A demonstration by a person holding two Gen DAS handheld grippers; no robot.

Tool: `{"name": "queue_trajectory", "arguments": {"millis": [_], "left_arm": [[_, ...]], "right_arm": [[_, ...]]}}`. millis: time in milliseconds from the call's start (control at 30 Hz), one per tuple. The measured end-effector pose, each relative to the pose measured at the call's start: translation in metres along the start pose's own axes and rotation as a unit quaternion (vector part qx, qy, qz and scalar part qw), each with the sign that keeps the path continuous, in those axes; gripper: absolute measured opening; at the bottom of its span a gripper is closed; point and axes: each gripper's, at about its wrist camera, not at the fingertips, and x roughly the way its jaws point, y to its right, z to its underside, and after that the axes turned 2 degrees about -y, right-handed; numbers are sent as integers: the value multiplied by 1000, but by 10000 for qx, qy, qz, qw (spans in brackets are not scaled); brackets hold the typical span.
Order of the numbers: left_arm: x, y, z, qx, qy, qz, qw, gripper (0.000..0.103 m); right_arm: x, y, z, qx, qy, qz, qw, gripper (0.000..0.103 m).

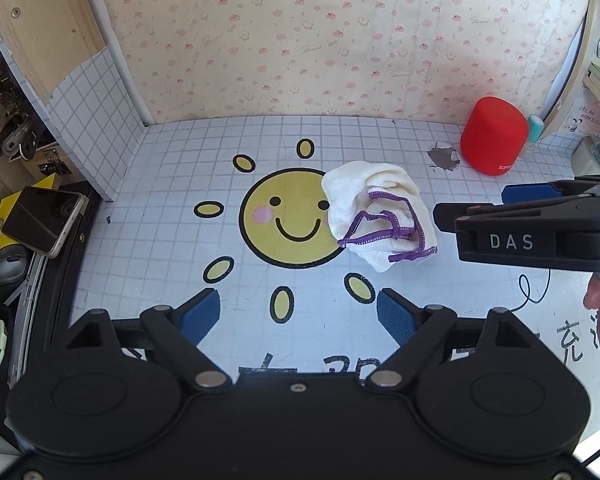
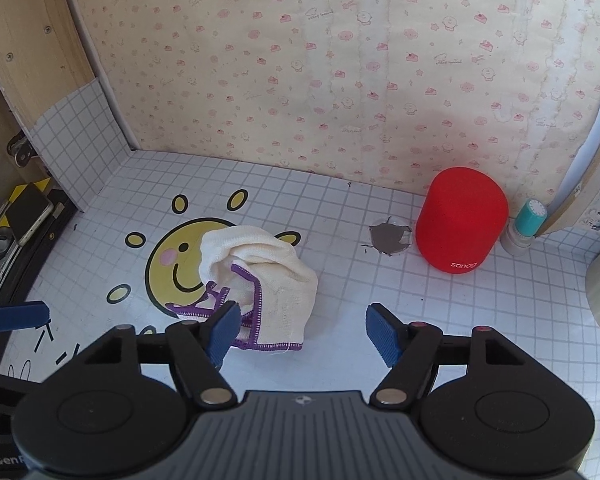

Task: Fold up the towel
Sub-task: 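Grasp the towel's purple edge with the right gripper while the left tool approaches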

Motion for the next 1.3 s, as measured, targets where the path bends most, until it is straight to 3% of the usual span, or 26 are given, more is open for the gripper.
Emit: {"name": "queue_trajectory", "arguments": {"millis": [600,733,767,867,967,1300], "left_arm": [[10,13,0,270,-2,167,9995,87],[12,14,0,263,-26,183,9995,87],[12,15,0,265,-27,192,9995,87],[13,16,-1,271,-28,221,9994,87],[15,17,-1,277,-30,249,9993,87],[19,24,-1,321,-33,305,9990,87]], "right_arm": [[24,-11,-6,-445,-73,-577,9973,67],[30,-12,-8,-475,-146,-607,9969,51],[31,-11,-7,-483,-193,-654,9965,40],[36,-11,-5,-499,-327,-790,9951,23],[40,-8,-4,-415,-367,-890,9945,18],[44,-3,-2,-414,-308,-982,9938,17]]}}
